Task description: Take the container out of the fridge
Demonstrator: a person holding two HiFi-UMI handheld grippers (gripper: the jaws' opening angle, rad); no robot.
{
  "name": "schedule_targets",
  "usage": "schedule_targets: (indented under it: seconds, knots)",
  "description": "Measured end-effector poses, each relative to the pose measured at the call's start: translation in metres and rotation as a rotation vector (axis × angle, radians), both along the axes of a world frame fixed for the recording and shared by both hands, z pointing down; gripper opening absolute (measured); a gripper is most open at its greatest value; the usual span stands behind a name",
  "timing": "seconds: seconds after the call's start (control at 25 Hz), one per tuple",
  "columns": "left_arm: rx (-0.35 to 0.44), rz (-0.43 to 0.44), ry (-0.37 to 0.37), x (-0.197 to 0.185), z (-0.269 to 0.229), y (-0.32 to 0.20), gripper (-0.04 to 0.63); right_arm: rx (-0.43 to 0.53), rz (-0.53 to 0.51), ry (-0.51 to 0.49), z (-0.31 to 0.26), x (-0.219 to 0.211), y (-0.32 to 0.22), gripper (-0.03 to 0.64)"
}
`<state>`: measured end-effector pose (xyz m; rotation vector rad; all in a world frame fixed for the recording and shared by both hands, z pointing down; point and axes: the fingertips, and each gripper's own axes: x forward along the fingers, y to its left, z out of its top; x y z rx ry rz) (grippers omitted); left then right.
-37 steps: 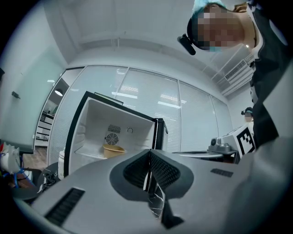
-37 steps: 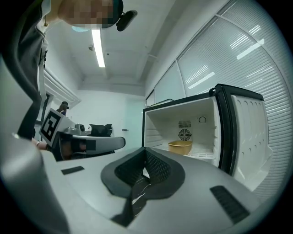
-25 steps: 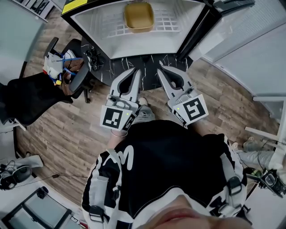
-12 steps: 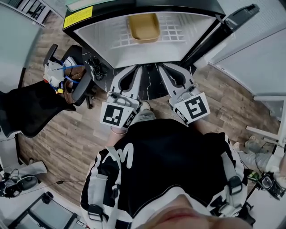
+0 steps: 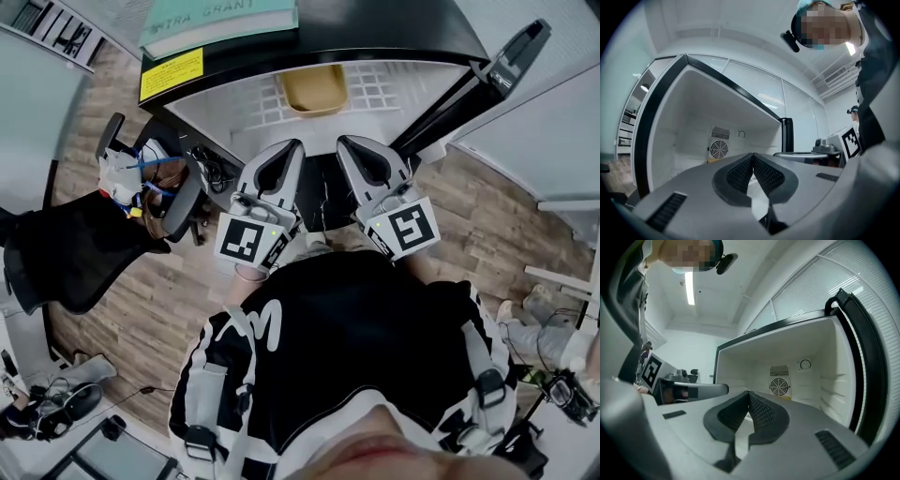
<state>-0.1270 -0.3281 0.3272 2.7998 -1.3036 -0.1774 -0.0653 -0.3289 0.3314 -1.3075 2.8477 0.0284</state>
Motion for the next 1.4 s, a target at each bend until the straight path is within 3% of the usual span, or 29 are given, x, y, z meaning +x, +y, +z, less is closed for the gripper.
schedule_targets:
  seconds: [0.4,0.72,1.08,1.4]
  knots:
    - [0.001,-0.001,0.007,0.006,0.004,-0.018,0.009,-0.027,0.015,-0.015,0.008,0.011,-0.018,0.011]
    - [-0.003,-0.060,0.047,0.007,-0.006,-0.023,0.009,0.000,-0.065,0.021,-0.001,0.007,-0.024,0.011]
    - [-0.032,-0.118,0.043,0.002,0.003,-0.029,0.012,-0.013,-0.068,0.032,0.004,0.010,-0.031,0.014]
    - [-0.042,-0.098,0.024,0.002,0.009,-0.032,0.101,-0.038,-0.100,0.023,0.010,0.012,-0.038,0.092]
